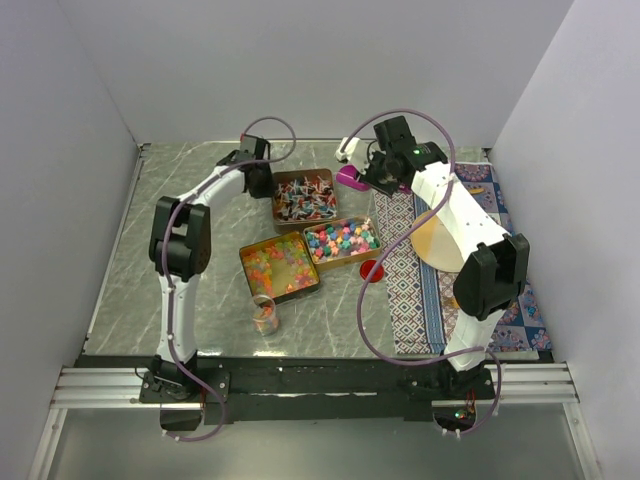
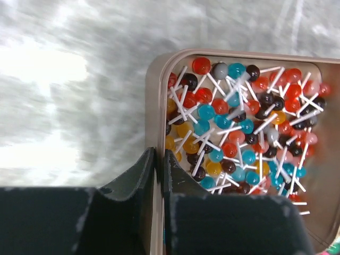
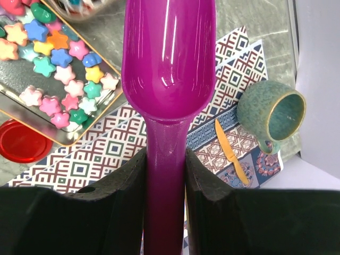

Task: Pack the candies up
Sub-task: Move the packing box to the center of the board.

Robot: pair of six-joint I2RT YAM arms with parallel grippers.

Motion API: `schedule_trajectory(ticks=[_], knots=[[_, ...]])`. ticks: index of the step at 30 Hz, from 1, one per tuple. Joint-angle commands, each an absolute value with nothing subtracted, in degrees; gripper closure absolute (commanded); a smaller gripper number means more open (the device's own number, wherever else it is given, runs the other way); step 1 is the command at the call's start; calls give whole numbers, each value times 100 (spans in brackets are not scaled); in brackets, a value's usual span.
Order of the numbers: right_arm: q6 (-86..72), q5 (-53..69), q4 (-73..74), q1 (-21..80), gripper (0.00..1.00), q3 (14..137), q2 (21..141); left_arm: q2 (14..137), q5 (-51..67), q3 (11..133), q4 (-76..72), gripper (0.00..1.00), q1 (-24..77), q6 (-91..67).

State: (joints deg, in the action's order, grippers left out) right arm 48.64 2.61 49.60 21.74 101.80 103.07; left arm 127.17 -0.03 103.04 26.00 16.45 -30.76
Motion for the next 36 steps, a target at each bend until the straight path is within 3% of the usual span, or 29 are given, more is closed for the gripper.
schedule_trajectory(ticks=[1, 4, 7, 20, 36], knots=[[4755, 360, 4975, 2144, 100, 10397, 10116, 12727, -132, 10468, 2558, 89, 1266, -2778], [4737, 369, 5010, 2171, 100, 10476, 10195, 12674, -88, 10319, 2584, 91, 1161, -2681], [4807, 483, 5115, 2250, 100, 10555, 10248, 12525, -44, 10020, 2619, 99, 1099, -2593], [5264, 747, 5343, 2698, 100, 11495, 11047, 11945, 123, 9019, 2584, 99, 1090, -1855], [8235, -439, 5695, 3568, 100, 12251, 12172, 11329, 729, 8279, 2188, 99, 1213, -1573]])
